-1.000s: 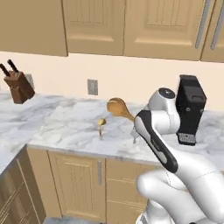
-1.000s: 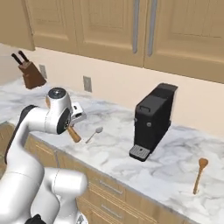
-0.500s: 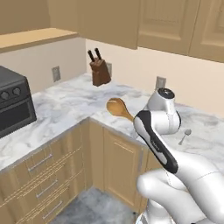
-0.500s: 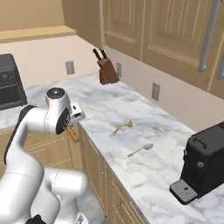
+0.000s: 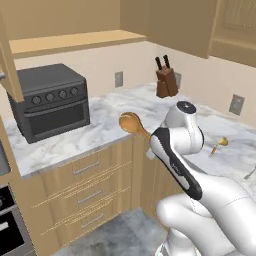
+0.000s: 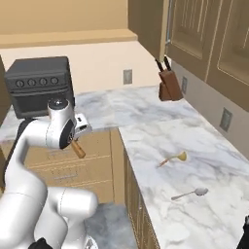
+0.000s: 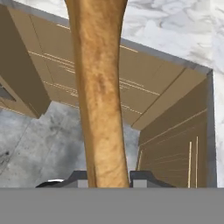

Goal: Organize the utensils by type. Pick up the wooden spoons from the counter and place them in the open cabinet. Then pick up the metallic utensils from the counter and place them in the open drawer.

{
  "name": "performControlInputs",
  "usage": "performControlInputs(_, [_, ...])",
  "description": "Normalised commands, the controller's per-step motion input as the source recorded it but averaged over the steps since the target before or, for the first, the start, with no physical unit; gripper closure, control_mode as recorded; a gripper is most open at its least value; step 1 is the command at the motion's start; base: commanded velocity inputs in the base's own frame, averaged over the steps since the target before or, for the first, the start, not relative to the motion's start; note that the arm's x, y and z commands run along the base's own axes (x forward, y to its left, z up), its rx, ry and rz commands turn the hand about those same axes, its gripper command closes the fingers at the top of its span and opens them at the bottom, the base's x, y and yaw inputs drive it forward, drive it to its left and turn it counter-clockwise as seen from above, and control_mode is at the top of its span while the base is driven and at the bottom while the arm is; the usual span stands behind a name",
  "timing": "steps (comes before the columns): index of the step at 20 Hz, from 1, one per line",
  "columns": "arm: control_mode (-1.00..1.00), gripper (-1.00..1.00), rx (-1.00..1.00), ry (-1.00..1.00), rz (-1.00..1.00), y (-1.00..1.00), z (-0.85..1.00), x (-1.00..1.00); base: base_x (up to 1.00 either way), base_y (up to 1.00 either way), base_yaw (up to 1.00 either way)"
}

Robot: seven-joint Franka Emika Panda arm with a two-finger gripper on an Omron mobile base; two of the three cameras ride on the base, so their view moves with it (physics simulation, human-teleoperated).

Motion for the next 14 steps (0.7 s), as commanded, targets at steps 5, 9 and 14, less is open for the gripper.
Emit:
performControlInputs(5, [1.00,1.00,0.00,0.00,0.00,0.00,0.00,0.00,0.57,0.27,0.32])
performControlInputs(9, [1.00,1.00,0.00,0.00,0.00,0.00,0.00,0.00,0.71,0.04,0.24])
performControlInputs(14, [1.00,1.00,0.00,0.00,0.00,0.00,0.00,0.00,0.61,0.05,0.23])
